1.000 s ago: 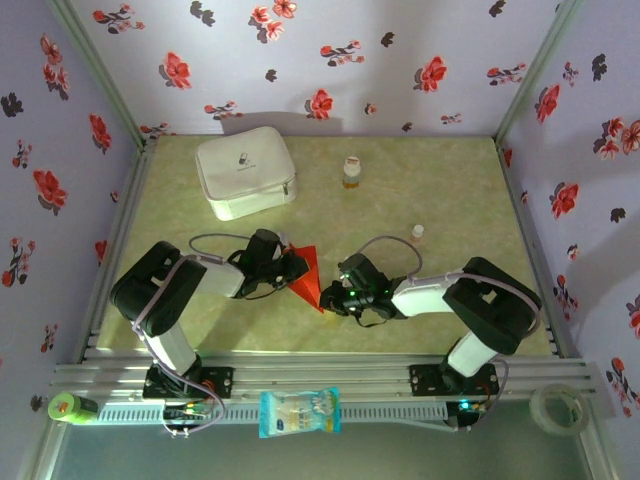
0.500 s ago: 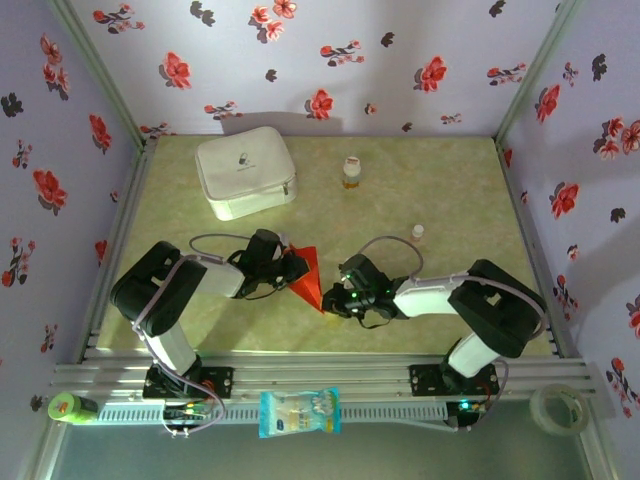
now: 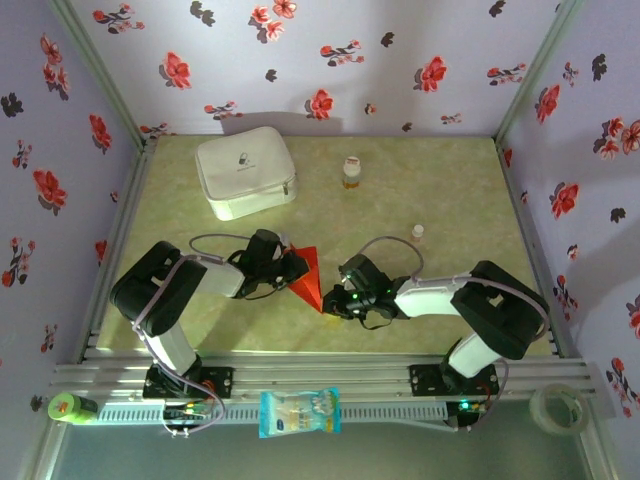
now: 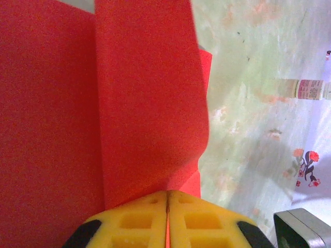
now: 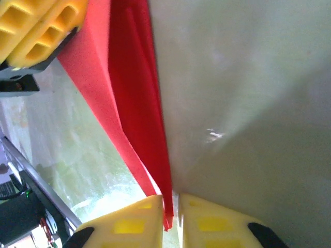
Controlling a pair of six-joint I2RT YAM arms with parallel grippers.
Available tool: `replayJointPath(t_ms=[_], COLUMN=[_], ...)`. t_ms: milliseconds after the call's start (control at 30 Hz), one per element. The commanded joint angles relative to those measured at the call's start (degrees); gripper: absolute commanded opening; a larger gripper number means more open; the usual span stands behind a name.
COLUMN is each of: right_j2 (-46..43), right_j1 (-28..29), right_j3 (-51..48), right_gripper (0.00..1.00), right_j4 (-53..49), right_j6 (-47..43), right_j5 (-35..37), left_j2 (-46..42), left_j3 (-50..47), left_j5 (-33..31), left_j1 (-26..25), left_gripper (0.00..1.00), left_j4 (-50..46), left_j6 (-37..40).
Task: Fold a paper plane with a square sheet of paper (pick it up from the middle)
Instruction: Perform the fourth fold on the wing at the bottom-center of the table.
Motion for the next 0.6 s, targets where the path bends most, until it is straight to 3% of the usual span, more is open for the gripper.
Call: replayJointPath(t_ms=[0, 233, 400, 567], right_j2=[-3.9, -10.1, -3.2, 4.1], right_j1=[-0.2, -1.2, -1.3, -1.3], right_j3=[0.5, 4.0, 9.6, 14.4], right_gripper=[0.21, 0.21, 0.1, 0.04], right_j4=[-8.3, -11.5, -6.1, -4.4], right_j6=[-1.5, -3.0, -1.7, 0.1], right_j5=[1.6, 5.2, -0.1, -0.5], left_j2=[0.9, 0.8, 1.2, 1.5], left_j3=[-1.4, -1.9, -1.8, -1.4], left_j5=[-1.5, -1.5, -1.5, -1.5], left_j1=[0.0, -0.1, -0.2, -0.3], left_gripper=[0.09, 0.09, 0.09, 0.09], left_j4=[-2.3, -2.2, -2.1, -1.8], left_j6=[0.4, 0.4, 0.4, 0.2])
